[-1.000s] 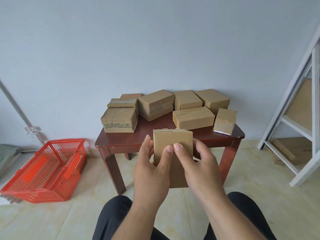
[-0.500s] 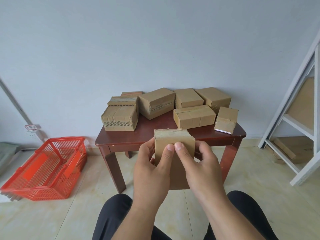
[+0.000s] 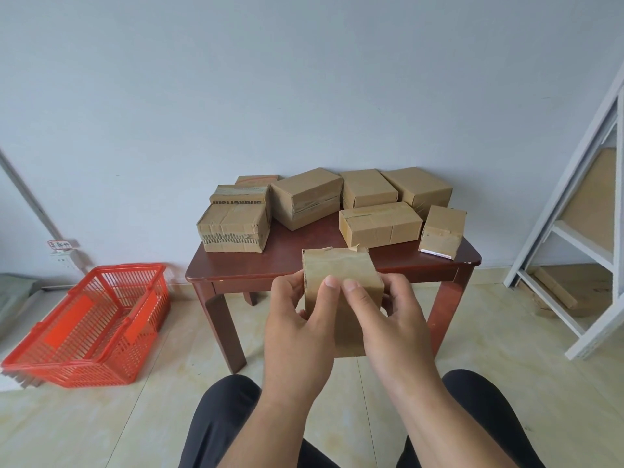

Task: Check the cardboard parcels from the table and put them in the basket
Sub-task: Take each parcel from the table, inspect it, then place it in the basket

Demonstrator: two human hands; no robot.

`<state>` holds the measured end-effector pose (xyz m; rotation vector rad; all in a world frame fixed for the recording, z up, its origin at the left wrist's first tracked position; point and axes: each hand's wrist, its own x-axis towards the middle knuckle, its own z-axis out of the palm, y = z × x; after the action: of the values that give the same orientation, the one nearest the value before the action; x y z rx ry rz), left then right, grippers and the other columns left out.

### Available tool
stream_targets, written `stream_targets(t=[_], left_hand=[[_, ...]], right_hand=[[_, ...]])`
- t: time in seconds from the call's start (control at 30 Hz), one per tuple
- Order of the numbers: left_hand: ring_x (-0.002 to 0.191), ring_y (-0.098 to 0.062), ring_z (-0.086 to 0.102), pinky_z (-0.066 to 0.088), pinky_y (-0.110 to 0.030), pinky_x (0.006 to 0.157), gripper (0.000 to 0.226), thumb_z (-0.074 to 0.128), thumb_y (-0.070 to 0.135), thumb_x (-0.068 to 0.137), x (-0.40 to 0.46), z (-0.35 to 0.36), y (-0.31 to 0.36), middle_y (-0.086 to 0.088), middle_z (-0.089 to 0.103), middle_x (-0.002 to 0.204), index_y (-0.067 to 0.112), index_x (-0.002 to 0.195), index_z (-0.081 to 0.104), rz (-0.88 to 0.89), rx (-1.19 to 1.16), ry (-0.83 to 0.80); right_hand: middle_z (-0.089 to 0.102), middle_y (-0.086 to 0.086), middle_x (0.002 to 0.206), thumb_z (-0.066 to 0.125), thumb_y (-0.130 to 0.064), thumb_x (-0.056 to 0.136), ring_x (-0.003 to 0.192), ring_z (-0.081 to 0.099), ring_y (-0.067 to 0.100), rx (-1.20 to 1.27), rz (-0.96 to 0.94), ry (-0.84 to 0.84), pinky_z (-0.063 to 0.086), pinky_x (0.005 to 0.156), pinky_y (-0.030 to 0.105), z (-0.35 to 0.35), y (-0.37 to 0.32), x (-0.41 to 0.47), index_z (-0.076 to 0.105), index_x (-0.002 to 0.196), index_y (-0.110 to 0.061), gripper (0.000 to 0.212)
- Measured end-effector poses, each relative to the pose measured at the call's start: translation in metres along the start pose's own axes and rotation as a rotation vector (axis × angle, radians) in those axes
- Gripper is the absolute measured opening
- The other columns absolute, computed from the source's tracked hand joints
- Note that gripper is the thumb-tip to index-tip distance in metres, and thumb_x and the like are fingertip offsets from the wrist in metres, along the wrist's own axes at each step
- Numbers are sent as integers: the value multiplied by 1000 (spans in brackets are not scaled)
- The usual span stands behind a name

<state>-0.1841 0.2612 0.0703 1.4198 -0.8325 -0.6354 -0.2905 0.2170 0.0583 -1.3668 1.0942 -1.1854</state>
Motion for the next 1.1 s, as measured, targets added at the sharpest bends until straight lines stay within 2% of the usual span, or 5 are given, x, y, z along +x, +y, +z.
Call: stream_targets(t=[0.17,0.53,0.77,0.93,1.1], left_hand=[[84,8,69,49,-7,67,19,66,19,102,-2,1,0,15,73,97,30,112,53,2,-21,-38],[115,26,54,46,-10,103,55,71,21,99,4,1,-7,31,58,128,35,144,43,34,14,-18],[126,8,54,48,-14,103,47,68,41,98,12,-2,-14,12,60,135,25,142,59,68,141,-29],[109,9,65,51,-9,87,39,65,36,102,7,-3,-8,15,72,121,34,140,58,41,96,-46],[107,16,63,45,0,81,48,64,31,103,3,-3,-5,18,69,126,35,148,48,26,30,-31]], right_hand=[[73,-27,97,75,-27,96,90,71,-5,27,-12,-62,56,69,14,-2,4,-1,61,113,-36,24],[72,-29,95,76,-33,95,90,71,-5,-32,-30,-13,54,68,10,0,8,4,56,113,-33,27],[76,-18,111,79,-25,93,100,74,3,47,-56,-10,61,85,27,0,8,2,59,124,-36,38],[72,-15,127,74,-26,98,107,70,-6,29,-74,-63,52,81,8,1,8,0,54,148,-38,56],[69,-14,130,74,-32,97,108,68,-7,16,-78,-58,51,78,6,4,8,3,56,144,-39,50]])
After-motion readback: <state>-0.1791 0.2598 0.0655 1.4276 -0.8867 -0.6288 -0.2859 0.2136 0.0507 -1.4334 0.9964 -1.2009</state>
